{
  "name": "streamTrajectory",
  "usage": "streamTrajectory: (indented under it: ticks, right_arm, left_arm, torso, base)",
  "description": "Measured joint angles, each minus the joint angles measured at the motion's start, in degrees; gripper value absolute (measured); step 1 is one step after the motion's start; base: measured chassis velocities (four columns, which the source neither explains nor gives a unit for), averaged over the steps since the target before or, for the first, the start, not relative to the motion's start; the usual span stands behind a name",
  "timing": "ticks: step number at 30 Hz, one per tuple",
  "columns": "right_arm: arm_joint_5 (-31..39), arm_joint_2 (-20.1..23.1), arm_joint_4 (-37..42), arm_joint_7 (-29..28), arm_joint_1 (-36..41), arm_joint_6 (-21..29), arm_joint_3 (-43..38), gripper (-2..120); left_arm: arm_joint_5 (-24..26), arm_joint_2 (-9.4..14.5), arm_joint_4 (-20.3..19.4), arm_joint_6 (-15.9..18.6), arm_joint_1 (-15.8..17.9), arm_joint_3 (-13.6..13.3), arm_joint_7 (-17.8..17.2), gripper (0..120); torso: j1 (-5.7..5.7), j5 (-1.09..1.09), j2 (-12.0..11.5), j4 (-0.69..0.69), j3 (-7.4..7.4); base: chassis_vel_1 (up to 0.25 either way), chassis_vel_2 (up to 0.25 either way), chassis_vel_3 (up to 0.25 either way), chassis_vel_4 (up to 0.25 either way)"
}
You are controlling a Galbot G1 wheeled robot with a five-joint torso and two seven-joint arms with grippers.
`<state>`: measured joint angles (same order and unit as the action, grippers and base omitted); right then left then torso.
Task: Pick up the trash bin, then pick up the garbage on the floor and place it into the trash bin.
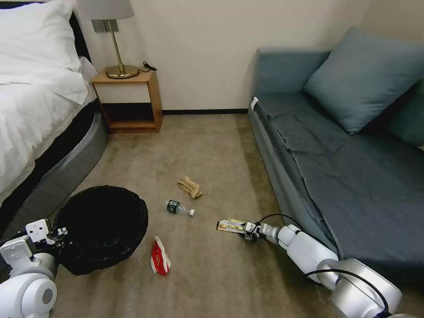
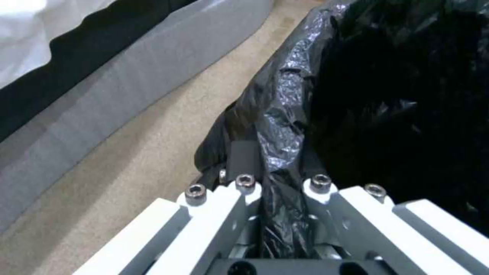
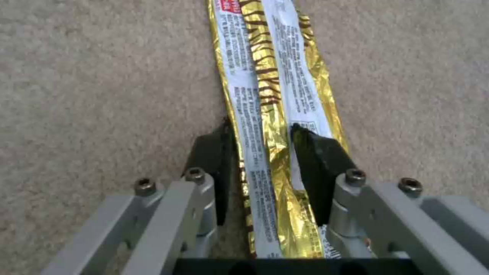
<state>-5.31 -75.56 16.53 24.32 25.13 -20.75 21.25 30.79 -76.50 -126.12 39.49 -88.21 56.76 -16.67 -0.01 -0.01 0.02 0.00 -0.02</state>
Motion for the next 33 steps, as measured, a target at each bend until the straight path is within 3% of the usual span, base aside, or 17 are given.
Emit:
streamTrajectory:
  ticks: [11, 20, 33]
  right_arm:
    - [-2.6, -1.05, -1.61, -0.54, 0.11, 0.51, -1.49, 33]
    - [-3.68, -1.19, -1.59, -0.38, 0.26, 0.51, -1.76, 1]
    - [-3.34, 1.42, 3.14, -0.43, 1.13, 1.51, -1.51, 0]
  left_arm:
    - [-0.02, 0.12, -0.65, -0.44, -0.87, 0.18, 0.19, 3]
    - [-0.09, 0.29, -0.67, -0.57, -0.66, -0.02, 0.33, 3]
    - [-0.62, -0.24, -0.81, -0.82, -0.79, -0.68, 0.3, 3]
  torso:
    - [-0.01, -0.02, 0.02, -0.01, 0.0]
    - [0.0, 0.07, -0.03, 0.05, 0.02]
    - [0.01, 0.07, -0.05, 0.03, 0.05]
  base:
    - [0.0, 0.0, 0.0, 0.0]
    - [0.0, 0.0, 0.0, 0.0]
    - [0.0, 0.0, 0.0, 0.0]
